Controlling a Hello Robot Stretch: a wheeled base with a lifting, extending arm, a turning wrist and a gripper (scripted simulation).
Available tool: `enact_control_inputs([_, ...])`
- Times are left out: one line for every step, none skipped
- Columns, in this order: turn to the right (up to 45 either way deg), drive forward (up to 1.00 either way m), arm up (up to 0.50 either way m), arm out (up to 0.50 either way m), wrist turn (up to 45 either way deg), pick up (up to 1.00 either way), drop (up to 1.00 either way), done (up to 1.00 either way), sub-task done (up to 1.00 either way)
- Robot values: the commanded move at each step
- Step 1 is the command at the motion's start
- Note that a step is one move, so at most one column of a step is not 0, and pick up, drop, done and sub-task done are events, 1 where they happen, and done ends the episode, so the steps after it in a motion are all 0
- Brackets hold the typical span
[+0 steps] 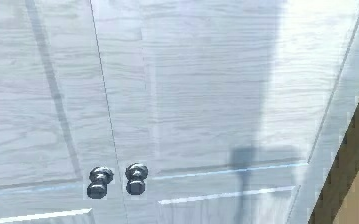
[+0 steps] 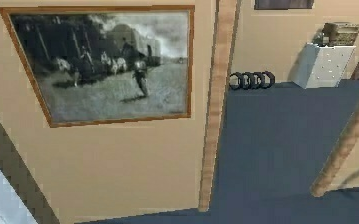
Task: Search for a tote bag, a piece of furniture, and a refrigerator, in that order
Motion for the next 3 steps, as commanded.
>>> enact_control_inputs([0.0, 0.05, 0.00, 0.00, 0.0, 0.00, 0.00, 0.00, 0.00])
enact_control_inputs([-45.0, 0.00, 0.00, 0.00, 0.0, 0.00, 0.00, 0.00, 0.00])
enact_control_inputs([-45.0, 0.00, 0.00, 0.00, 0.0, 0.00, 0.00, 0.00, 0.00])
